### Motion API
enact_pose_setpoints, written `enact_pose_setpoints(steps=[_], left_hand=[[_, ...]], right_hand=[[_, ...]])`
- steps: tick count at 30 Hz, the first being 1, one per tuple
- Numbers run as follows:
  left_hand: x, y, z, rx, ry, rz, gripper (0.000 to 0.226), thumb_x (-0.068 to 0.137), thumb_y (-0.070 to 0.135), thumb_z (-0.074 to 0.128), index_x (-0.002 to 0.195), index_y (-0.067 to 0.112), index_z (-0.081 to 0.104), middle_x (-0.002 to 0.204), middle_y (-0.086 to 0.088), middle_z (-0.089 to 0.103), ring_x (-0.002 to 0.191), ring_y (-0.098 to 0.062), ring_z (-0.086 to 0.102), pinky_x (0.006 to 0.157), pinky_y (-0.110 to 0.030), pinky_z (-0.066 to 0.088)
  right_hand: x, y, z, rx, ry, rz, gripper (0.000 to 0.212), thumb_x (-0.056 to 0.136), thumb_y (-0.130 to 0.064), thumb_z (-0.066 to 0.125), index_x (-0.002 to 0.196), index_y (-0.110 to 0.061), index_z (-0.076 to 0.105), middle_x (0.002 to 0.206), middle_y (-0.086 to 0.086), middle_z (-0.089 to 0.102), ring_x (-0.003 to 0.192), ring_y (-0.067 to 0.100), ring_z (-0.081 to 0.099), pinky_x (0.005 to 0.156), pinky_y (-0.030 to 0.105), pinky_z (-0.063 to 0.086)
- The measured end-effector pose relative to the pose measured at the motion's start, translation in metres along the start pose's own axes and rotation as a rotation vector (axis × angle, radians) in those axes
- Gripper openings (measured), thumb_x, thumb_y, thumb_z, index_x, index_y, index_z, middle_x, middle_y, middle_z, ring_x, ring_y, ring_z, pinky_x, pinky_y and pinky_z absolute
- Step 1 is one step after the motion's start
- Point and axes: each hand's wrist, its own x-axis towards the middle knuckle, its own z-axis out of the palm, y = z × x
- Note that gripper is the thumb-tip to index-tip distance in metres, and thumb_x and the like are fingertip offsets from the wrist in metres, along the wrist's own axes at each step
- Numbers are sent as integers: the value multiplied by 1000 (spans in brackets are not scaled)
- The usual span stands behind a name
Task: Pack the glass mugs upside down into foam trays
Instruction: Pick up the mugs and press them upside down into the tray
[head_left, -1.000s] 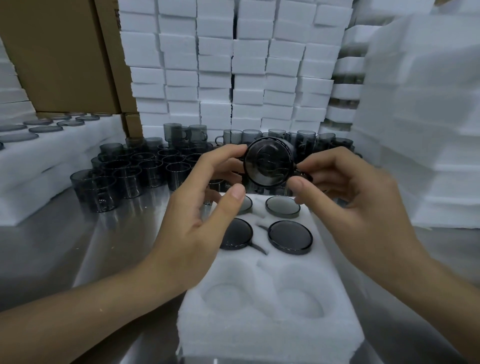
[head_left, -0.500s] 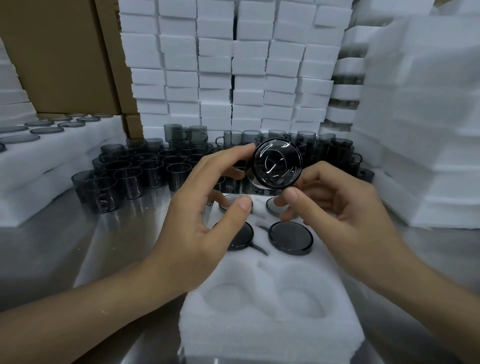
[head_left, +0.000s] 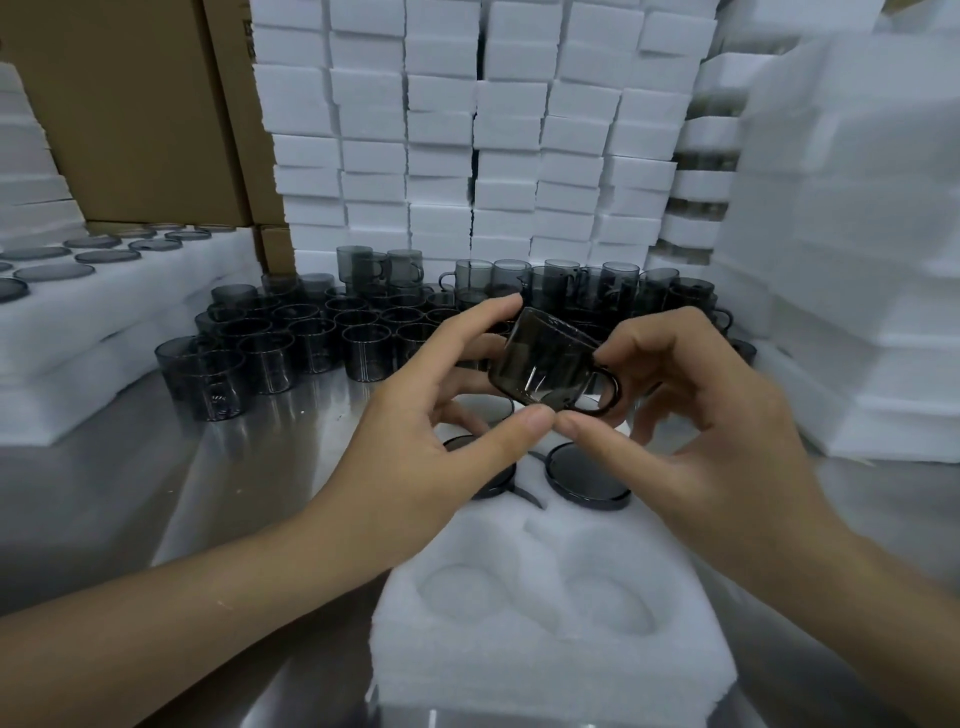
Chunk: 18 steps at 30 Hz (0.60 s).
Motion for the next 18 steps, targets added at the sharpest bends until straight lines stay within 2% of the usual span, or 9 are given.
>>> enact_pose_setpoints(steps=[4,7,9,12,16,18], left_hand=[[0,0,1,-58,-2,-2,68,94,36,76,157,42,50,137,6,69,124,-20,71,92,-30,60],[0,0,2,-96,23,-8,67,94,35,76,156,43,51,135,7,69,122,-19,72,91,-28,60],[0,0,3,-120,29,-14,68,95,34,76,157,42,49,134,8,69,120,-20,73,92,-32,63],[1,0,4,-150,22,-29,70,98,30,77,159,39,46,132,8,69,114,-22,76,88,-40,66],[1,2,4,-202,10,-52,66,96,32,73,157,35,48,130,7,69,107,-24,79,86,-37,66],[2,2,5,-204,5,-55,64,97,32,72,156,34,48,131,7,69,105,-25,80,84,-35,66]], right_hand=[[1,2,0,15,-5,2,51,86,-32,89,128,-30,60,103,-16,65,98,17,68,70,25,57],[1,4,0,-6,-12,17,60,83,-37,92,134,-31,60,107,-18,66,107,14,68,83,20,55],[1,6,0,-34,-32,50,63,79,-37,90,134,-31,61,112,-15,69,112,13,67,90,18,51],[2,8,0,-74,-57,104,59,79,-35,90,131,-29,65,116,-16,71,113,10,67,92,20,50],[2,8,1,-77,-47,136,53,78,-39,90,127,-32,69,116,-18,73,113,7,68,92,17,48],[1,7,3,-75,-35,157,55,75,-43,91,124,-36,69,114,-20,74,111,6,69,92,20,50]])
